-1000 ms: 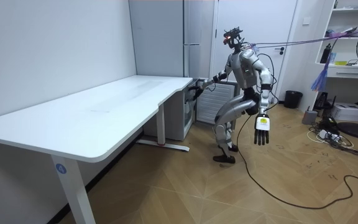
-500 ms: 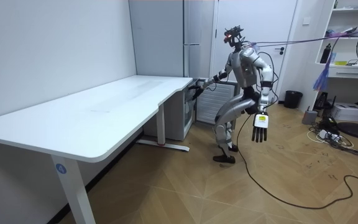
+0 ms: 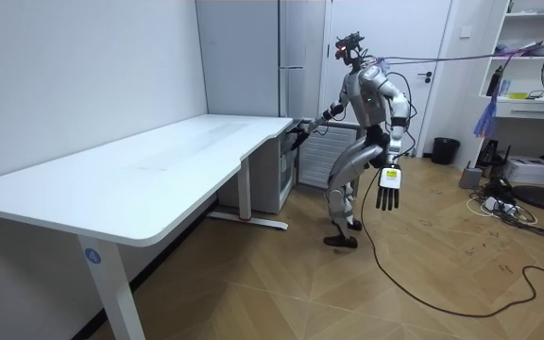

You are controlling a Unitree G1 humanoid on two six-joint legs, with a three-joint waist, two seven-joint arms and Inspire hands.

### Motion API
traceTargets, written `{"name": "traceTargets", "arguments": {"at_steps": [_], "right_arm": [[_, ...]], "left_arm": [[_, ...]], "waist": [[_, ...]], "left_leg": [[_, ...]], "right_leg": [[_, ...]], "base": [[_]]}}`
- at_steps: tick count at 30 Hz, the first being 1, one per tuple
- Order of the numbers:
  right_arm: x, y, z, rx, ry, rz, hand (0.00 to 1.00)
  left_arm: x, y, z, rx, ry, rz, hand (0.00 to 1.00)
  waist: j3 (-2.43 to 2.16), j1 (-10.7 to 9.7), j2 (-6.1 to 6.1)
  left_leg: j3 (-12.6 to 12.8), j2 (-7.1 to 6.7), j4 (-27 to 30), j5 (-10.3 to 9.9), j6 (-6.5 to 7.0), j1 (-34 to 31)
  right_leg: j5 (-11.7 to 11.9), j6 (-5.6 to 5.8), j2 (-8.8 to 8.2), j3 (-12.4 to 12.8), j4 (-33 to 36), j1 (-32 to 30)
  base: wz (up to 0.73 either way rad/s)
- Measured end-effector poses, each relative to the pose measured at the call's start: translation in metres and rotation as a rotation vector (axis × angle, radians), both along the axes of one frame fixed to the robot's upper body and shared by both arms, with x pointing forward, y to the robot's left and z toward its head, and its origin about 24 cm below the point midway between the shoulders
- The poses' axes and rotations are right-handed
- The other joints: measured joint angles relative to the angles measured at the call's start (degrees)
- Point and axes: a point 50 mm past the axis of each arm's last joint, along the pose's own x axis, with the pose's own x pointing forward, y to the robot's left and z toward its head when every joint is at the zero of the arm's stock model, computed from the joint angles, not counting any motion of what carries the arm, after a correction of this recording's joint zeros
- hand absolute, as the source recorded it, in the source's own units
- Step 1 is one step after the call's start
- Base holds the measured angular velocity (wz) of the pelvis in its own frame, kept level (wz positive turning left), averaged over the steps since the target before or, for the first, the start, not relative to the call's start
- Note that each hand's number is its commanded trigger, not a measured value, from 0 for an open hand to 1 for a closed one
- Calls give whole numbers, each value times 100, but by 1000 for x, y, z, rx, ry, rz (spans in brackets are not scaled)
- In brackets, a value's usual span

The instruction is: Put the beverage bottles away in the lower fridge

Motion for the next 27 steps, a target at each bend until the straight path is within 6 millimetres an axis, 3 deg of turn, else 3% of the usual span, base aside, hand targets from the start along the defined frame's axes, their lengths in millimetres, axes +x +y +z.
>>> {"name": "traceTargets", "arguments": {"at_steps": [6, 12, 18, 20, 22, 26, 27], "right_arm": [[-18, -5, -26, -13, -1, 77, 0], [-55, -11, -61, -74, 100, 149, 0], [-131, -11, -113, -94, 292, 223, 0], [-173, 0, -139, -60, 423, 255, 0], [-203, 8, -153, -17, 502, 252, 0], [-258, 23, -172, 14, 671, 310, 0], [-262, 25, -173, 16, 684, 321, 0]], "left_arm": [[9, 6, -3, 6, 21, 17, 0], [21, 9, -6, -16, 32, 13, 0], [4, 10, -14, -21, 93, 90, 0], [-3, 4, -19, -41, 112, 118, 0], [-12, 1, -22, -49, 128, 138, 0], [-21, -8, -27, -74, 146, 167, 0], [-22, -9, -28, -76, 149, 168, 0]], "waist": [[4, -85, 3], [9, -105, -9], [-14, -168, -72], [-74, -230, -51], [-134, -275, -73], [-189, -419, -48], [-189, -420, -48]], "left_leg": [[69, 88, -561, 64, 90, 648], [163, 97, -1033, 69, 118, 1452], [200, 135, -1685, 77, 136, 2420], [207, 181, -1888, 78, 139, 2802], [244, 177, -2101, 78, 139, 3072], [379, 176, -2687, 120, 213, 3781], [430, 177, -2754, 123, 218, 3868]], "right_leg": [[163, 175, 121, -22, -749, 686], [252, 356, 194, -12, -1404, 1545], [455, 518, 376, 46, -2344, 2549], [587, 569, 512, 40, -2823, 3009], [645, 597, 535, 69, -3052, 3304], [790, 638, 572, 169, -3553, 3860], [797, 639, 575, 210, -3584, 3907]], "base": [[-3], [0], [-8], [-4], [-13], [-17], [-39]]}}
